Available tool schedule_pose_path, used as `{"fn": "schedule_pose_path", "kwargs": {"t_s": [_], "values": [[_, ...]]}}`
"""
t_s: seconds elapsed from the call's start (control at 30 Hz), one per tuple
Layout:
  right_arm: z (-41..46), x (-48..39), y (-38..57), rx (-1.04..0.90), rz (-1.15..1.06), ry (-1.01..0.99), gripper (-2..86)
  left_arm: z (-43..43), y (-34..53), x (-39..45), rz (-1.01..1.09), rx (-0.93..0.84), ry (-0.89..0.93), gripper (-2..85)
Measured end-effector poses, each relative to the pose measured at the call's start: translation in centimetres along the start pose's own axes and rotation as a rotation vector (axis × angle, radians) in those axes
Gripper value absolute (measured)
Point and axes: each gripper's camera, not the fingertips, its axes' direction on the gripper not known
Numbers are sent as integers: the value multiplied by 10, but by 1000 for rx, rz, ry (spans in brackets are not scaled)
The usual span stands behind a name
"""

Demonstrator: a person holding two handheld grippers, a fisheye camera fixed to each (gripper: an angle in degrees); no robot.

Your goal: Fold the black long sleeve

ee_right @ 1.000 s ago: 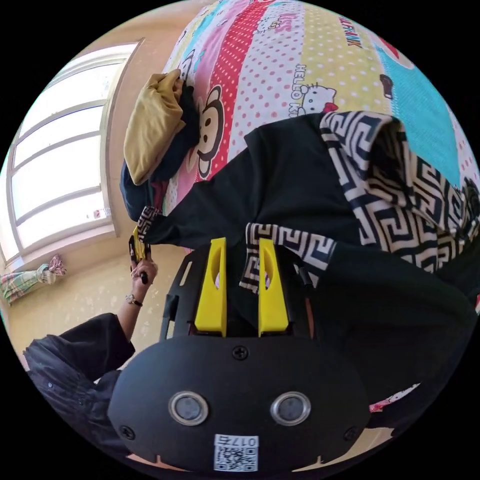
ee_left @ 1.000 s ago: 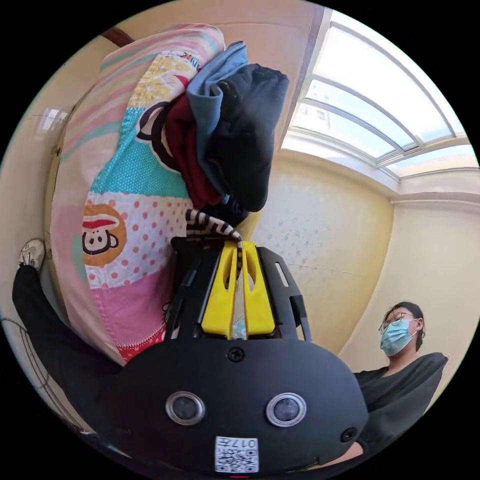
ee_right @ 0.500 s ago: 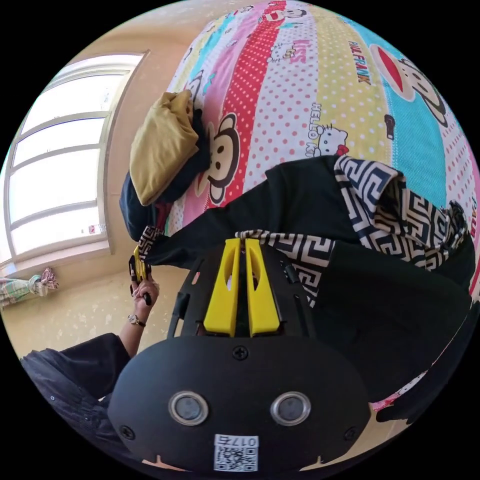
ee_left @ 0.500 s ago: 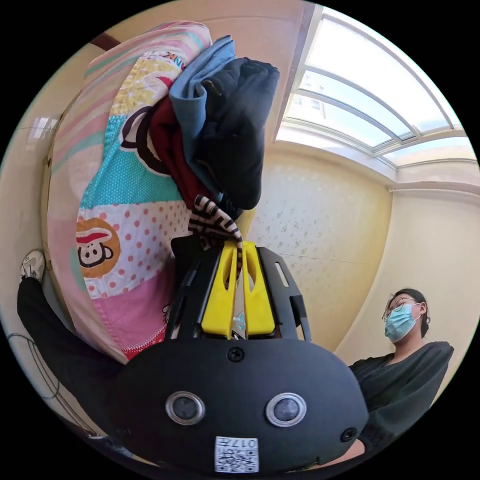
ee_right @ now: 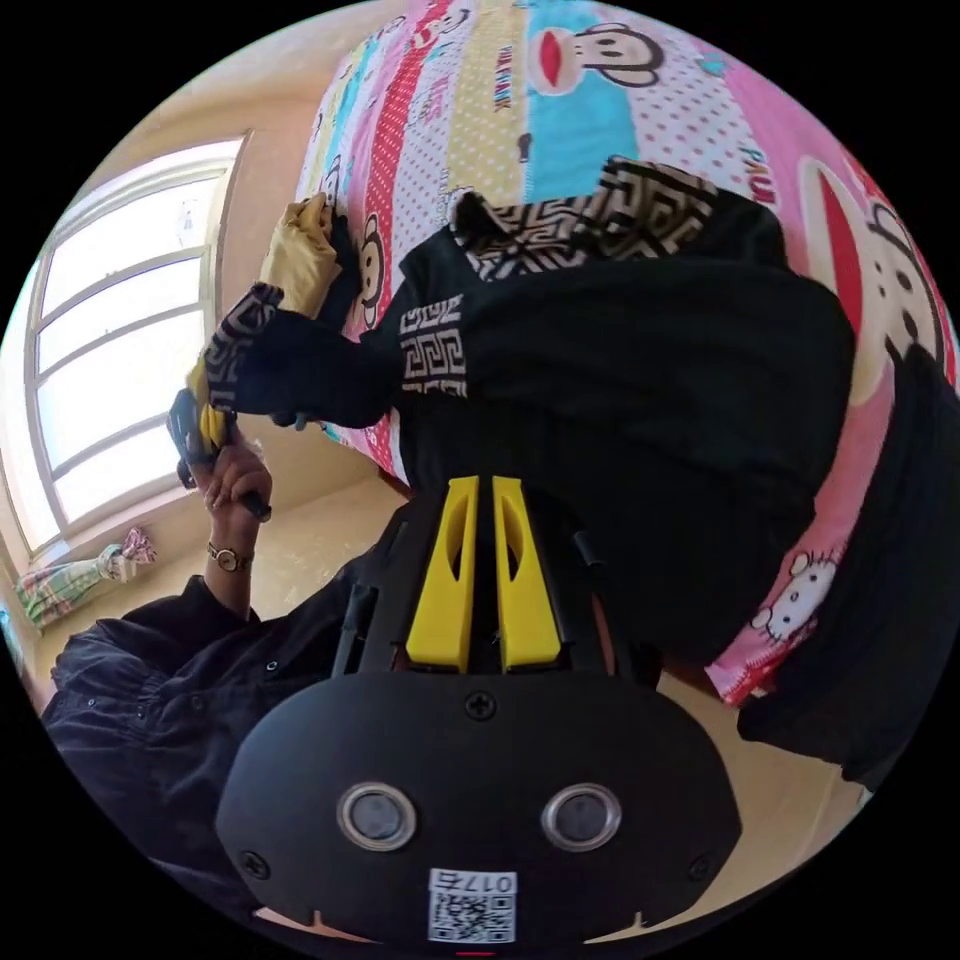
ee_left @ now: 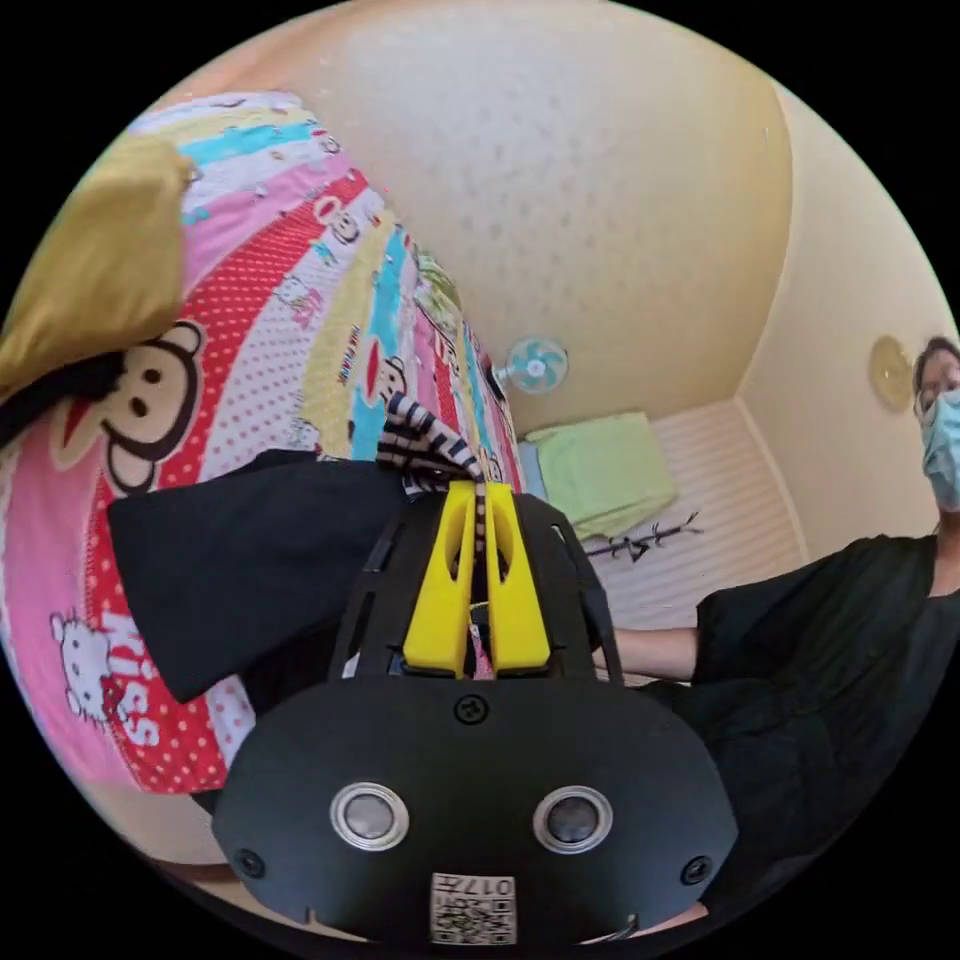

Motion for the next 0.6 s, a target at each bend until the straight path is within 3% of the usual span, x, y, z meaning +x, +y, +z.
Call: {"fn": "schedule_pose_path", "kwargs": {"t_s": [0.13,0.2,0.3,0.47,0.6], "values": [[-27,57,65,70,114,-68,37,158,15,38,134,-167,-283,21],[-31,75,86,78,152,-90,42,275,53,16,140,-486,-465,50],[-34,92,108,69,178,-104,55,343,105,-24,47,-720,-565,57],[-45,89,108,106,110,-75,72,304,150,-62,-148,-615,-523,37],[-54,64,73,212,-8,44,84,234,175,-95,-350,-487,-609,34]]}}
